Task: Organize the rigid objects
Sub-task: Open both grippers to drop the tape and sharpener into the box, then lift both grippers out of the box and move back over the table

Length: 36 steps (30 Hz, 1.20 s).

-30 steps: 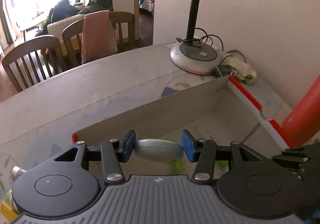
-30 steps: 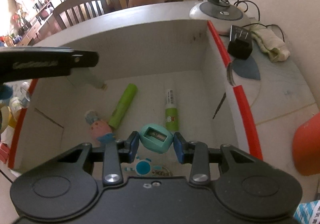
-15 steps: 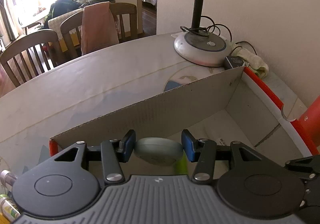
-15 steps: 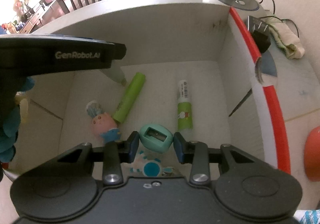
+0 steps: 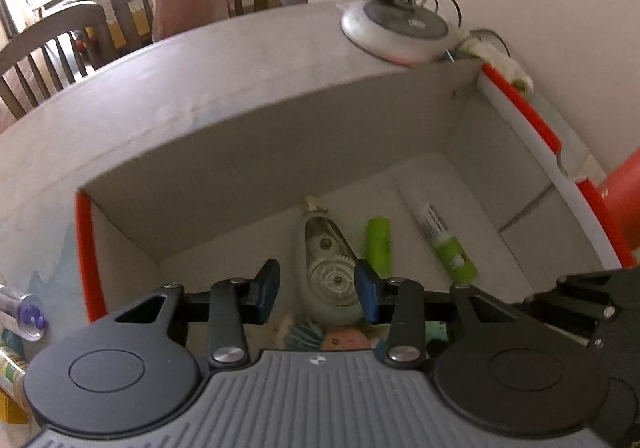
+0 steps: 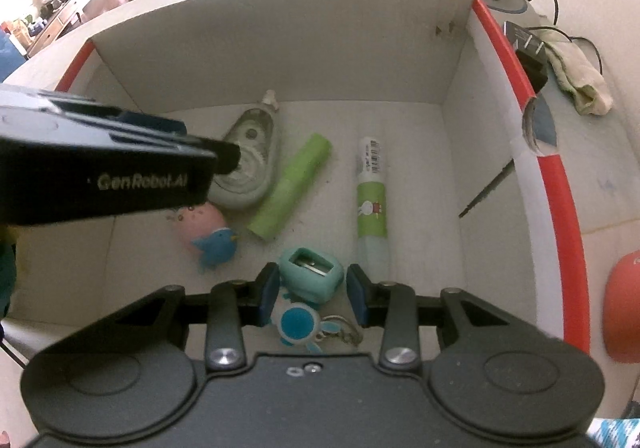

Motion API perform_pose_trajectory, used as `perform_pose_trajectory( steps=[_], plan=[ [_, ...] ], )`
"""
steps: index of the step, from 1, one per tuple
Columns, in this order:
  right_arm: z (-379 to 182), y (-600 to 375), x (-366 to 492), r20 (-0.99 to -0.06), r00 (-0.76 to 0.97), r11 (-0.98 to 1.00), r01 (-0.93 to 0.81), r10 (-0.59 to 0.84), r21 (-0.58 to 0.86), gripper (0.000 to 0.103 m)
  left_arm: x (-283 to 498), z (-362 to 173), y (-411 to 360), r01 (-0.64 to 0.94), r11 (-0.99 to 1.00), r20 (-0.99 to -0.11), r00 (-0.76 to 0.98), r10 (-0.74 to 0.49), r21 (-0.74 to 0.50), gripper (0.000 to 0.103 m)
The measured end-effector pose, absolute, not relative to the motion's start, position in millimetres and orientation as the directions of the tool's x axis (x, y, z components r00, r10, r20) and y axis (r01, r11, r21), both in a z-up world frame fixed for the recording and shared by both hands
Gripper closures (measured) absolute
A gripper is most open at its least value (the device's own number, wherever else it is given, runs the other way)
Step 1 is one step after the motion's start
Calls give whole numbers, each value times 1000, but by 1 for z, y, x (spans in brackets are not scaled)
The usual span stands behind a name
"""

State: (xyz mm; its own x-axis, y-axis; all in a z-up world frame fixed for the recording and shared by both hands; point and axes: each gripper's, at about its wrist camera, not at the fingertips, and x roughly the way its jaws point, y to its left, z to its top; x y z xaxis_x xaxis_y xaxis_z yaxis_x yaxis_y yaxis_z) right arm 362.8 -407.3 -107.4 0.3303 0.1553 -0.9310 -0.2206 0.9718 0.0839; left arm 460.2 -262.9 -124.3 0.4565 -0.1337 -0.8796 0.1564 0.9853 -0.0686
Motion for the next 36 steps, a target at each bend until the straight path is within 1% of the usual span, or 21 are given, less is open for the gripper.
perform_pose_trajectory(
  steps=[10, 15, 24, 28, 29, 30, 32, 36],
  plan=[
    [-89, -419, 351, -905, 375, 970, -208, 199, 126, 63, 443, -112, -261, 164, 981, -874, 455, -172, -107, 62],
    [-75, -420, 341, -885, 407, 966, -213, 227, 149, 53, 432, -98, -258, 168, 981, -859, 483, -171, -100, 62],
    [-53, -413, 325, -852, 446, 954, -236, 274, 184, 52, 408, -73, -242, 156, 981, -828, 531, -181, -114, 62],
    [-42, -410, 315, -833, 465, 947, -252, 299, 199, 51, 394, -62, -234, 148, 982, -813, 553, -181, -118, 58],
    [-40, -408, 313, -828, 470, 944, -259, 306, 203, 50, 391, -59, -231, 146, 982, -810, 558, -181, -118, 57],
    [-37, -407, 310, -823, 474, 942, -265, 313, 205, 45, 387, -56, -229, 144, 983, -806, 564, -179, -118, 57],
    [-32, -404, 304, -809, 490, 938, -275, 326, 211, 38, 380, -52, -225, 140, 983, -801, 572, -177, -118, 57],
    [-21, -397, 292, -787, 514, 931, -300, 342, 209, 38, 364, -42, -215, 135, 984, -787, 591, -176, -119, 56]
  ],
)
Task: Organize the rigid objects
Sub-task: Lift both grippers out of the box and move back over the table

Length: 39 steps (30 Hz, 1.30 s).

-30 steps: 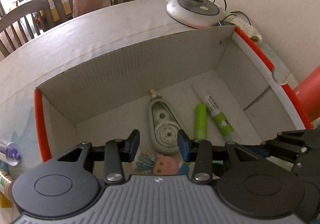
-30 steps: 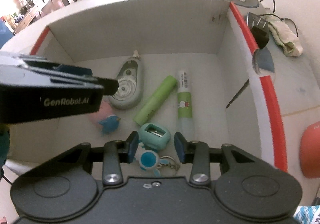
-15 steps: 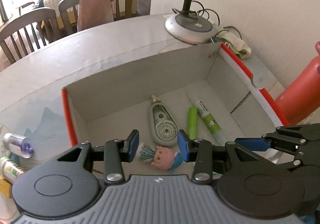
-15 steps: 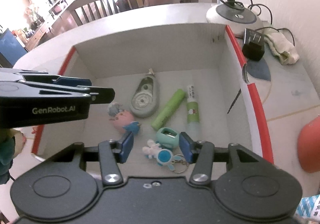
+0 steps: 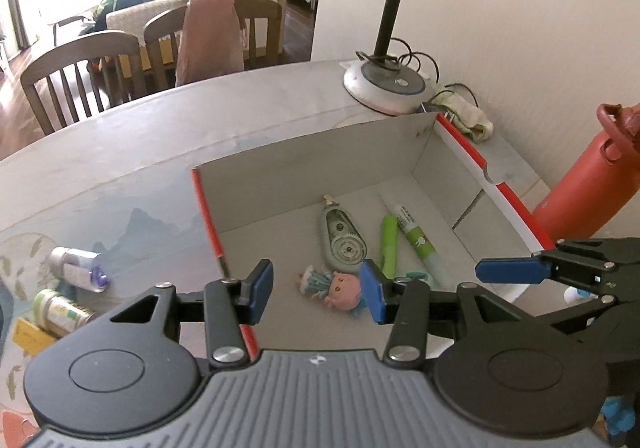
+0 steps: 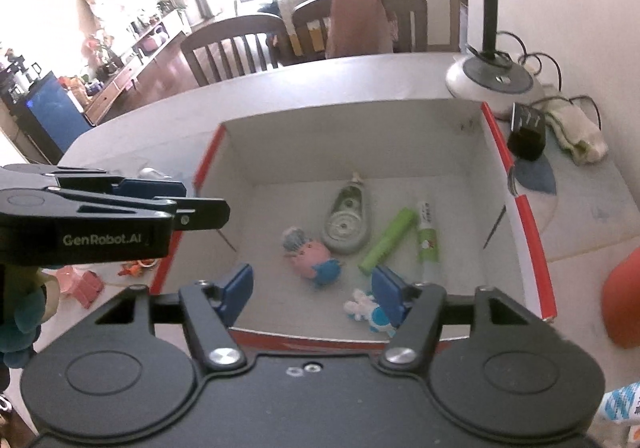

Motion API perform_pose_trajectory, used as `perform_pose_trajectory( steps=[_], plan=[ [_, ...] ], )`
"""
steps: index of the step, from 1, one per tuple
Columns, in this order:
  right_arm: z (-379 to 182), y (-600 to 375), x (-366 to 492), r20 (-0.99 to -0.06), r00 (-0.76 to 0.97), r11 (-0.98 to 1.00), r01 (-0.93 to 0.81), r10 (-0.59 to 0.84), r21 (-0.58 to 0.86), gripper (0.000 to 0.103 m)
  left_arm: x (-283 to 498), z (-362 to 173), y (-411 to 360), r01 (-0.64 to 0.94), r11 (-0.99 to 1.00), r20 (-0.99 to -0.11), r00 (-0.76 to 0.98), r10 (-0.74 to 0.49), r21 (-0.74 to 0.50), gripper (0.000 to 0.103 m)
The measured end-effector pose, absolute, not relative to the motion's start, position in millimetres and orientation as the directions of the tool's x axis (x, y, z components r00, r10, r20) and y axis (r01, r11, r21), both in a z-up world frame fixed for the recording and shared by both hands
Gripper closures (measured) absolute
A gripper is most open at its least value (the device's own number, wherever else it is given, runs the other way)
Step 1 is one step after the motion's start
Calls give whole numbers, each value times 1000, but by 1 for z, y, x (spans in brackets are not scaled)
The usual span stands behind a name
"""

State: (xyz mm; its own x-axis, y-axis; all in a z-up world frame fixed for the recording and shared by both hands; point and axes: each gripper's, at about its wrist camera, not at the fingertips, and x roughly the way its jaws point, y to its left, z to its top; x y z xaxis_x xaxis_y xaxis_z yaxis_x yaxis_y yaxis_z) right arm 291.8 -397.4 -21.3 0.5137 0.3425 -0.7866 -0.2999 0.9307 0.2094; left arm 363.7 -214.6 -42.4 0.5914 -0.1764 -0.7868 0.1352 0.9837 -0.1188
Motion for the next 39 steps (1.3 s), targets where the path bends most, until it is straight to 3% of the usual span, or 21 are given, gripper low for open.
perform_pose_trajectory(
  steps=[7, 23, 26, 31, 39],
  plan=[
    [-5, -385, 272, -751, 544, 919, -331, 373, 216, 27, 333, -27, -193, 113, 985, -757, 630, -174, -132, 44],
    [9, -319, 225, -663, 585, 872, -427, 467, 237, 12, 261, -12, -130, 69, 989, -726, 672, -144, -132, 36],
    [7, -301, 216, -657, 572, 857, -454, 490, 244, 8, 246, -12, -113, 59, 990, -722, 680, -131, -124, 25],
    [6, -273, 202, -638, 566, 835, -492, 522, 247, 1, 225, -15, -81, 38, 992, -719, 686, -111, -118, 25],
    [2, -224, 183, -604, 566, 804, -547, 561, 235, 0, 197, -24, -26, 2, 989, -717, 688, -110, -149, 25]
  ],
)
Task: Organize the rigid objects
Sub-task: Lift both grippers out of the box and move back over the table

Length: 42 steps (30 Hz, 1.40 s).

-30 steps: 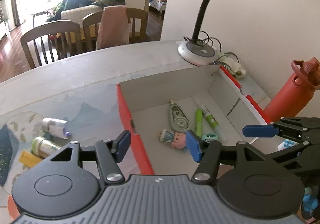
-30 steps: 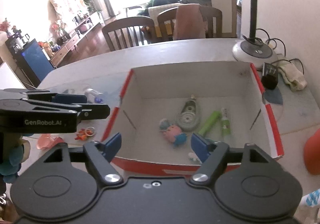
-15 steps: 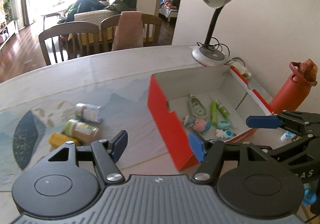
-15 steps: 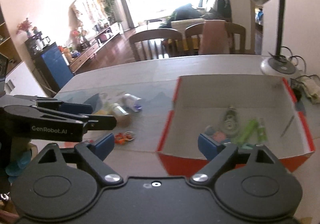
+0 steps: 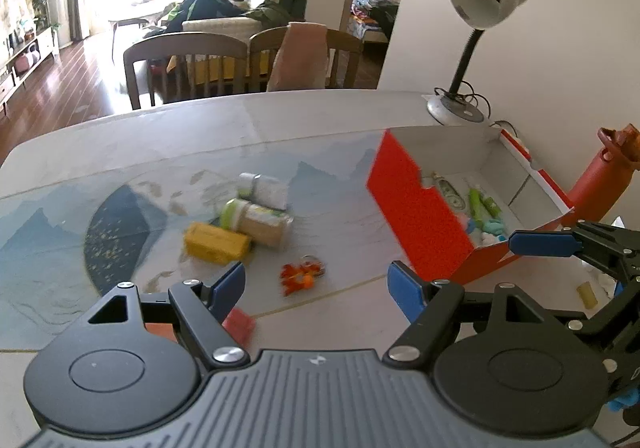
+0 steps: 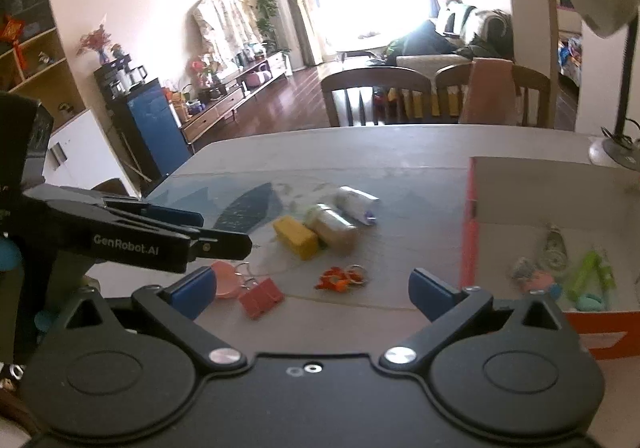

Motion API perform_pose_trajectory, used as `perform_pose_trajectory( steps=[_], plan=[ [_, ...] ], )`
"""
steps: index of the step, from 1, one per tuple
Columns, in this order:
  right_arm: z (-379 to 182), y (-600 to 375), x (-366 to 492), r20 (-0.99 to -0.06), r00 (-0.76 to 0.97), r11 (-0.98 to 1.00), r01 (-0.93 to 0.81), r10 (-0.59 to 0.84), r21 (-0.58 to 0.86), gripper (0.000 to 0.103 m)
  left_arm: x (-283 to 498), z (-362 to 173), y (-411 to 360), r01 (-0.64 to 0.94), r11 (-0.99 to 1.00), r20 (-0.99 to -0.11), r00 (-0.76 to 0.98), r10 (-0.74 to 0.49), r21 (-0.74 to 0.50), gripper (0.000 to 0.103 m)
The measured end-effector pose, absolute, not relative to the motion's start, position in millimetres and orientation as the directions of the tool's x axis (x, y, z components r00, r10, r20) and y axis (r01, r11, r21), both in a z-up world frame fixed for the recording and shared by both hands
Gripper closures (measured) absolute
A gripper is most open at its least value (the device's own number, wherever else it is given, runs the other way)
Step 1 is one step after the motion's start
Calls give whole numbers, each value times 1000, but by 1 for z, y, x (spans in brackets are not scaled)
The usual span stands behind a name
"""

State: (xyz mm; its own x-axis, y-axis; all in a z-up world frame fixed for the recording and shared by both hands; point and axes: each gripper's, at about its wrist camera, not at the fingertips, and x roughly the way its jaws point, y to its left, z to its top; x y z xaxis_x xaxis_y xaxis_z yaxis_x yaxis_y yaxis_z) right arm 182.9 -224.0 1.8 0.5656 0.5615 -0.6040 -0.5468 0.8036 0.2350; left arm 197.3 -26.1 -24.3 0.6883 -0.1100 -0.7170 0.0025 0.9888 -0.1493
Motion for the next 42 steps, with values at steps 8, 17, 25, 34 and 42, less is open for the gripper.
perform_pose_trajectory(
  steps=[8, 17, 25, 34, 42],
  plan=[
    [-14, -180, 179, -632, 532, 789, -573, 564, 222, 0, 179, -43, 25, -58, 985, -734, 674, -83, -164, 19],
    [-32, -134, 175, -702, 483, 765, -629, 524, 138, 1, 169, -71, 68, -110, 979, -745, 665, -57, -173, 1],
    [-56, -99, 178, -744, 448, 713, -700, 495, 54, 2, 173, -112, 92, -153, 971, -780, 623, -51, -186, 1],
    [-90, -69, 194, -804, 413, 653, -757, 428, -41, 9, 183, -149, 99, -176, 964, -793, 607, -54, -201, 1],
    [-109, -58, 215, -828, 382, 623, -781, 410, -52, 21, 195, -169, 100, -192, 959, -802, 595, -54, -207, 1]
  ],
)
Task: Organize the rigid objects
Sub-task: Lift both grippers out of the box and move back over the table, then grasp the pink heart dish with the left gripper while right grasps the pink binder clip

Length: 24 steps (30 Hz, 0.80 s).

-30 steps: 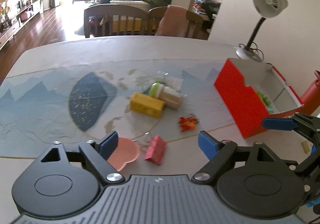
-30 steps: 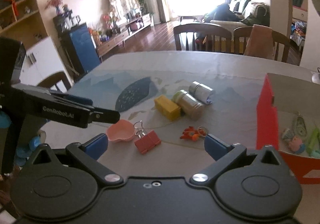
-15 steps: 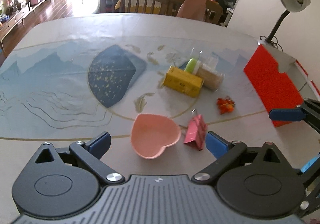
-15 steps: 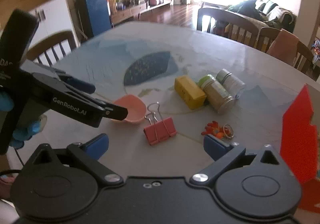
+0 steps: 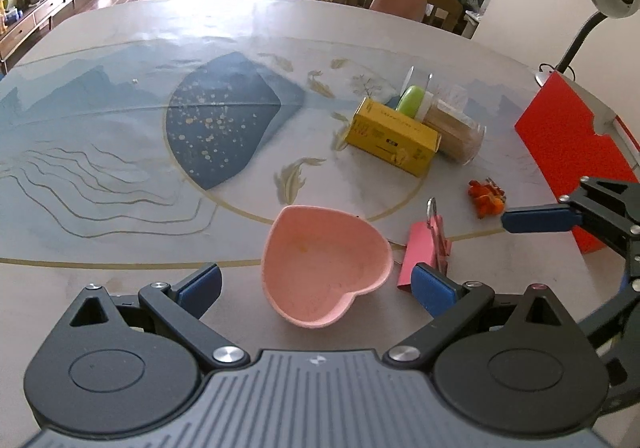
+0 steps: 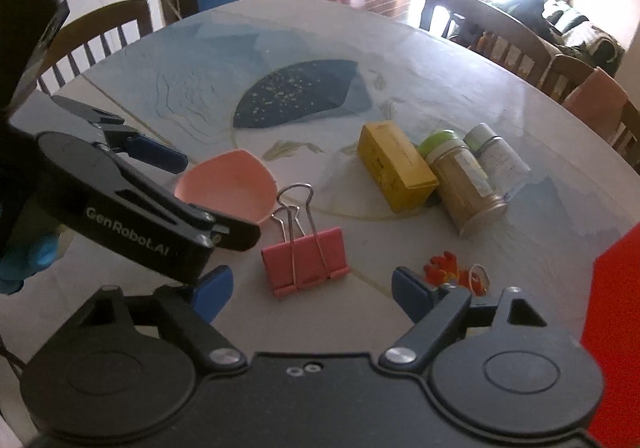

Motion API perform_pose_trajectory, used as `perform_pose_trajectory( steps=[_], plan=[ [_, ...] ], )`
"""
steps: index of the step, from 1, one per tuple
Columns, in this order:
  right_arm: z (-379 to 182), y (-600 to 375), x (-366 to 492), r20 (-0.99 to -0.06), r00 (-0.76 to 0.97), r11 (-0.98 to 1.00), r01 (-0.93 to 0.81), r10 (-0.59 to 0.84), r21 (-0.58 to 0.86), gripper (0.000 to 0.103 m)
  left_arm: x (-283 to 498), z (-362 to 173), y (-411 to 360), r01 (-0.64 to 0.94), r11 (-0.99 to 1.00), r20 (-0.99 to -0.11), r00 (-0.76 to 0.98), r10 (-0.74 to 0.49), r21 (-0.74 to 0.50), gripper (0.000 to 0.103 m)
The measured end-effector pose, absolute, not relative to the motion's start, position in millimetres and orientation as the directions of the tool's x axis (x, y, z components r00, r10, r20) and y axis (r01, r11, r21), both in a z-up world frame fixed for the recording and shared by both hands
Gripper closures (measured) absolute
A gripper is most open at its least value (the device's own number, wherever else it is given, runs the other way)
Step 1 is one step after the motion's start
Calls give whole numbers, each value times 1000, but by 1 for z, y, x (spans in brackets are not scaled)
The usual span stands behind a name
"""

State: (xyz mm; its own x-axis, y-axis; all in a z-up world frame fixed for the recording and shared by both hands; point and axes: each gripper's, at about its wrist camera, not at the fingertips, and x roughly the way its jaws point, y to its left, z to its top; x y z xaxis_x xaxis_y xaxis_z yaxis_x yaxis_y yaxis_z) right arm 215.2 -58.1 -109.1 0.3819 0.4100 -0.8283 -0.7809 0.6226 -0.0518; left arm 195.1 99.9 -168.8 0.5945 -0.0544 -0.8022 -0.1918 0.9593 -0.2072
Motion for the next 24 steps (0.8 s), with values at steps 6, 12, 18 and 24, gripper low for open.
perform_pose_trajectory(
  steps=[6, 12, 18, 24],
  plan=[
    [-116, -50, 216, -832, 370, 558, -825, 415, -88, 28, 200, -173, 97, -190, 963, -797, 603, -37, -189, 2],
    [-122, -46, 221, -840, 343, 533, -843, 419, -78, 33, 200, -174, 94, -202, 964, -788, 615, -10, -170, 2],
    [-124, -45, 227, -839, 327, 529, -847, 434, -57, 45, 198, -175, 95, -216, 962, -781, 625, 4, -168, 4],
    [-123, -48, 229, -840, 331, 548, -835, 429, -49, 51, 197, -171, 92, -205, 963, -774, 633, -5, -174, 20]
  ],
)
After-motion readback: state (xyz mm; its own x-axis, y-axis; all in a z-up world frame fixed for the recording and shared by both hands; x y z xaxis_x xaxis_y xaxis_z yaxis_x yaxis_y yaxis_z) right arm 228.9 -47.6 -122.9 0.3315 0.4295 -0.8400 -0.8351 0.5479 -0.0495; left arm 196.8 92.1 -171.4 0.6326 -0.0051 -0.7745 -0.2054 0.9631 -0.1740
